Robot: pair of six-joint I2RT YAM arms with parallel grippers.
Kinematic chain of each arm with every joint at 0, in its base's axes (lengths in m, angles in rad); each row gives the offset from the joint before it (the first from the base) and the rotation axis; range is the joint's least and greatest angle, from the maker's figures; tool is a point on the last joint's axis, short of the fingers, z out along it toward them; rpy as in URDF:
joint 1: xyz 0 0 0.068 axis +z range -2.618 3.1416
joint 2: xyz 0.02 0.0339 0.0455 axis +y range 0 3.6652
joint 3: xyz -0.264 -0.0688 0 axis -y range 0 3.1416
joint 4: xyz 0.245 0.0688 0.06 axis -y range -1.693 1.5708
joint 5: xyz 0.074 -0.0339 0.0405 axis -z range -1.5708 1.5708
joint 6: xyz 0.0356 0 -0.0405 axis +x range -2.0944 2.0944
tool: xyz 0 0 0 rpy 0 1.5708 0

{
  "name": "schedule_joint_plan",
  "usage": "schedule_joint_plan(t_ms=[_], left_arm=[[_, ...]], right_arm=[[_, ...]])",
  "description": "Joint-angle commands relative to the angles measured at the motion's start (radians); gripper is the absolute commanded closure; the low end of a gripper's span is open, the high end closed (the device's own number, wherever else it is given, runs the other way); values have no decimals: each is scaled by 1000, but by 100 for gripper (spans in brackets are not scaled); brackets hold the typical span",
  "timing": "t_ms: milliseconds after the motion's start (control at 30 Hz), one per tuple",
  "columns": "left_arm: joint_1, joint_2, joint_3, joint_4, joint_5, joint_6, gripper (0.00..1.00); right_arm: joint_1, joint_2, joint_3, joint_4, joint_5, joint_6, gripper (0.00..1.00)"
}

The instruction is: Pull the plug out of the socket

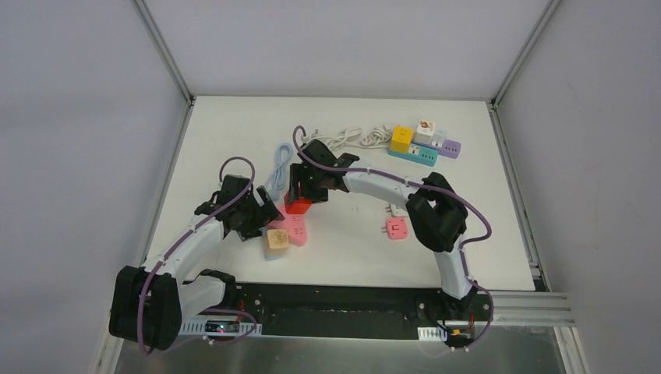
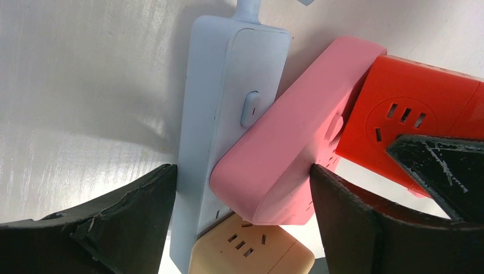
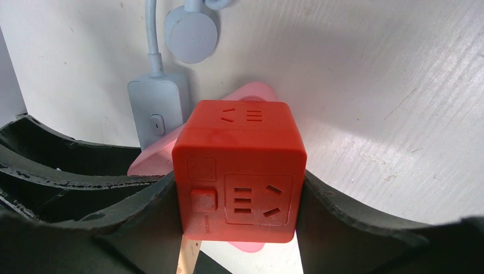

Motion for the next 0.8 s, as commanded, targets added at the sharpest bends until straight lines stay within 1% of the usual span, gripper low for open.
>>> schedule_joint_plan(t_ms=[0, 33, 300, 367, 400, 467, 533, 600, 667, 767], left_arm=[[9, 17, -36, -54, -45, 18, 19], [9, 18, -37, -55, -46, 20, 21], [9, 27, -46, -86, -79, 26, 42], [9, 31, -51, -90, -84, 27, 46], [9, 32, -51, -91, -86, 28, 48], [9, 34, -53, -95, -90, 29, 50], [9, 33, -53, -99, -96, 30, 52], [9, 30, -53, -101, -100, 32, 53], [9, 29, -50, -102, -104, 34, 55], [9, 30, -47, -108, -112, 37, 56]], right_arm=[[29, 0, 67, -11, 5, 26, 96], [35, 3, 75, -29, 32, 19, 100], [77, 43, 200, -183, 220, 8, 100], [76, 43, 211, -199, 238, 8, 100], [71, 36, 207, -200, 233, 8, 100], [53, 10, 182, -171, 171, 11, 100], [27, -32, 129, -86, 53, 30, 100], [25, -63, 95, -44, 12, 47, 100], [65, -22, 173, -107, 61, 18, 100], [121, 62, 313, -241, 223, -13, 100]])
